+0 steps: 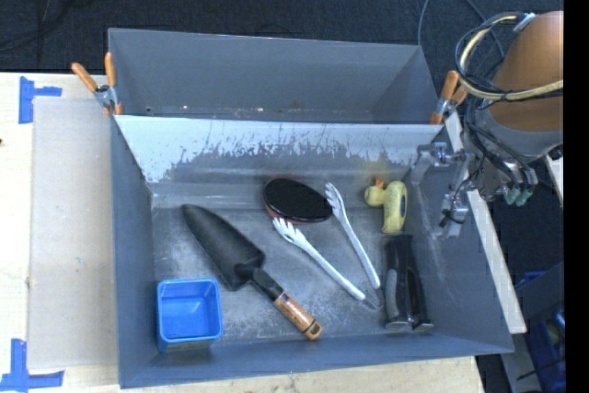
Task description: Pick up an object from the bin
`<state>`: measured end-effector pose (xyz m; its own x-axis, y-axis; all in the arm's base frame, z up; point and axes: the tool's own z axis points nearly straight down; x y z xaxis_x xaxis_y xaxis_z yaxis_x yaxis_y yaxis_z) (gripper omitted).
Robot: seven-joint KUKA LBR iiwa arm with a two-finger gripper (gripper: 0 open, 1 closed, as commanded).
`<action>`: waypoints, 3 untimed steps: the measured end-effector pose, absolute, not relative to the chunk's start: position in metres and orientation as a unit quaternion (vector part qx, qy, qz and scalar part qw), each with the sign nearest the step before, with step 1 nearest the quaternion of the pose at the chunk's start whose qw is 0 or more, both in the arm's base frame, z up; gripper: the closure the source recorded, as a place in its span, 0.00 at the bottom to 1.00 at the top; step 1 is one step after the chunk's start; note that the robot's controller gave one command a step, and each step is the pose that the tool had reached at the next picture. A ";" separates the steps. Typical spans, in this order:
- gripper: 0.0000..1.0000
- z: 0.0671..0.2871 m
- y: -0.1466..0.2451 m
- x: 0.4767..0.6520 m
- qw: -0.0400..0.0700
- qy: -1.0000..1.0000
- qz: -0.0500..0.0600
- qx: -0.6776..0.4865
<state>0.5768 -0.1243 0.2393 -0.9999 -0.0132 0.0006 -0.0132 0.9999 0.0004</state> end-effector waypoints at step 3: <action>0.00 0.226 -0.141 0.552 -0.003 -0.997 0.001 0.071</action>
Offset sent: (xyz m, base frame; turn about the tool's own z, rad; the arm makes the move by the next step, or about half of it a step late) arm -0.0029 -0.0348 -0.0009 -0.1740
